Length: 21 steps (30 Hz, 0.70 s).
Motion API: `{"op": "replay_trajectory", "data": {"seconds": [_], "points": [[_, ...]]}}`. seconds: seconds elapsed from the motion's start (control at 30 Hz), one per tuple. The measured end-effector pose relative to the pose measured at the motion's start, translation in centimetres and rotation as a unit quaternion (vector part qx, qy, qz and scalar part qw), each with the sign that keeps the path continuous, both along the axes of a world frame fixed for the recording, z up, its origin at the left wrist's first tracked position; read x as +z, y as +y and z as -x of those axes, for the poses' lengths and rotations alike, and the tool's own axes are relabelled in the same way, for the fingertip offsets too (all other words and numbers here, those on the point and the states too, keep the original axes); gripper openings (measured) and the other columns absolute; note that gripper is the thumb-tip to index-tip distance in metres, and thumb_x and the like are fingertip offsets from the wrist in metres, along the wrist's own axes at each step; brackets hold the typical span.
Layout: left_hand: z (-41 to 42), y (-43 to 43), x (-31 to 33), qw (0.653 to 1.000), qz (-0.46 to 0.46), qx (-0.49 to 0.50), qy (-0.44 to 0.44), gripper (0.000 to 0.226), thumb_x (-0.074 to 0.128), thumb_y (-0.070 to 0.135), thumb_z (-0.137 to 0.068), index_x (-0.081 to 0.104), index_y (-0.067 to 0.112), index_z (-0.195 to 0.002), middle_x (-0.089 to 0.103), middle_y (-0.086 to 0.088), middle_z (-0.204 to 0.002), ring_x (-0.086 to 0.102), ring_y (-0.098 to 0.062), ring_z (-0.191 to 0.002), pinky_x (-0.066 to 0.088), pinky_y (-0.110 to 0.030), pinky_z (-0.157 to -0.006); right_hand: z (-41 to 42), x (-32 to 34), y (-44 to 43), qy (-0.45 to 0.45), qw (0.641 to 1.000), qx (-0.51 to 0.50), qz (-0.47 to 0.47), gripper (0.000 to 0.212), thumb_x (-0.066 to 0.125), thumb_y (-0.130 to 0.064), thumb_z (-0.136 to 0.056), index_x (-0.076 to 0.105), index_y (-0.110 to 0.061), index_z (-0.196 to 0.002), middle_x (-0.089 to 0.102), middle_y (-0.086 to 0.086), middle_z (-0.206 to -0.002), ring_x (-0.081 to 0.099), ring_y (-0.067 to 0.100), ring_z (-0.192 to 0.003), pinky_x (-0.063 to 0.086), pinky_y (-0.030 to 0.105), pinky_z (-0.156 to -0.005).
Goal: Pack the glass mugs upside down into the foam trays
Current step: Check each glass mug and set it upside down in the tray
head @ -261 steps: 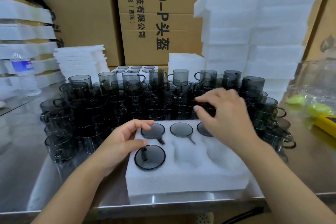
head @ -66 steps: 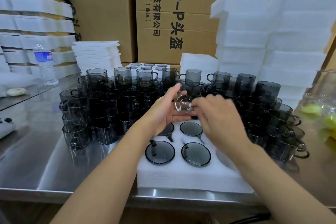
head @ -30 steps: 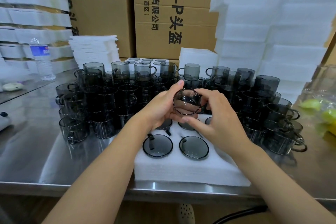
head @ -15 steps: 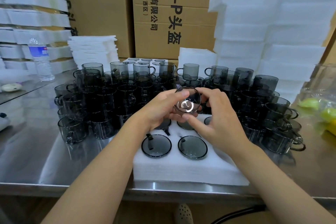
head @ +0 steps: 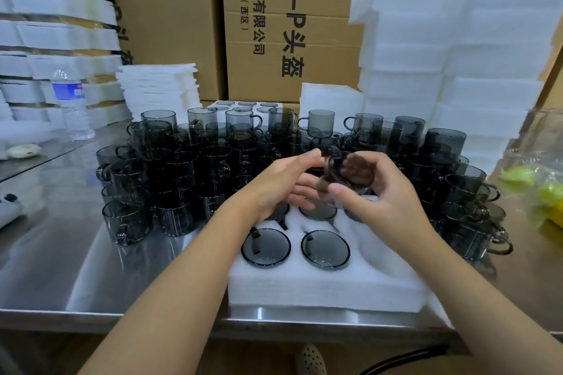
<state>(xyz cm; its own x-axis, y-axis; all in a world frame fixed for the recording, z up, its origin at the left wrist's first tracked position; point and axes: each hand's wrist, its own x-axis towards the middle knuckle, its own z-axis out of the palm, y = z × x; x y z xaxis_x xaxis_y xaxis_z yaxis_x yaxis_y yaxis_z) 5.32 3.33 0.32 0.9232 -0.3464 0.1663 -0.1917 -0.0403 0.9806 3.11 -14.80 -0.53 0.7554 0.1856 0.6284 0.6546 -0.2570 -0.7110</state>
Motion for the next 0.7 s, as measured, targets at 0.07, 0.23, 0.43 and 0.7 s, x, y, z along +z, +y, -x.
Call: {"op": "replay_trajectory", "data": {"seconds": [0.07,0.23,0.43,0.7], "points": [[0.1,0.1,0.0,1.0,-0.008,-0.007,-0.008,0.061,0.051,0.068,-0.069,0.061,0.027,-0.114,0.076,-0.004,-0.093,0.072,-0.016,-0.083,0.053,-0.02,-0.058,0.8,0.1,-1.3,0.041,0.997,0.02,-0.057,0.05,0.082,-0.046,-0.065,0.056,-0.04,-0.106,0.065,-0.018,-0.094,0.063,0.002,-0.091,0.052,0.018,-0.069],[0.0,0.3,0.1,1.0,0.0,-0.005,-0.004,0.061,0.053,0.063,-0.073,0.06,0.022,-0.118,0.075,-0.006,-0.099,0.072,-0.021,-0.087,0.053,-0.02,-0.056,3.5,-0.5,-4.5,0.019,0.996,-0.059,0.07,0.056,0.07,-0.061,-0.067,0.056,-0.043,-0.118,0.054,-0.02,-0.092,0.055,0.001,-0.086,0.04,0.005,-0.072],[-0.1,0.2,0.0,1.0,0.007,0.009,0.004,0.049,0.048,0.054,-0.082,0.062,0.02,-0.115,0.075,-0.007,-0.097,0.073,-0.02,-0.084,0.052,-0.02,-0.054,5.5,-0.7,-5.8,0.046,0.99,-0.012,0.129,0.042,0.075,-0.038,-0.075,0.061,-0.04,-0.115,0.055,-0.017,-0.098,0.055,0.007,-0.096,0.04,0.01,-0.081],[0.1,0.3,0.0,1.0,0.009,0.012,-0.001,0.049,0.049,0.053,-0.082,0.062,0.02,-0.114,0.075,-0.008,-0.097,0.072,-0.02,-0.084,0.053,-0.02,-0.054,5.4,0.0,-5.3,0.062,0.986,0.031,0.152,0.04,0.065,-0.038,-0.082,0.058,-0.036,-0.121,0.055,-0.026,-0.113,0.053,0.0,-0.107,0.035,0.005,-0.086]]}}
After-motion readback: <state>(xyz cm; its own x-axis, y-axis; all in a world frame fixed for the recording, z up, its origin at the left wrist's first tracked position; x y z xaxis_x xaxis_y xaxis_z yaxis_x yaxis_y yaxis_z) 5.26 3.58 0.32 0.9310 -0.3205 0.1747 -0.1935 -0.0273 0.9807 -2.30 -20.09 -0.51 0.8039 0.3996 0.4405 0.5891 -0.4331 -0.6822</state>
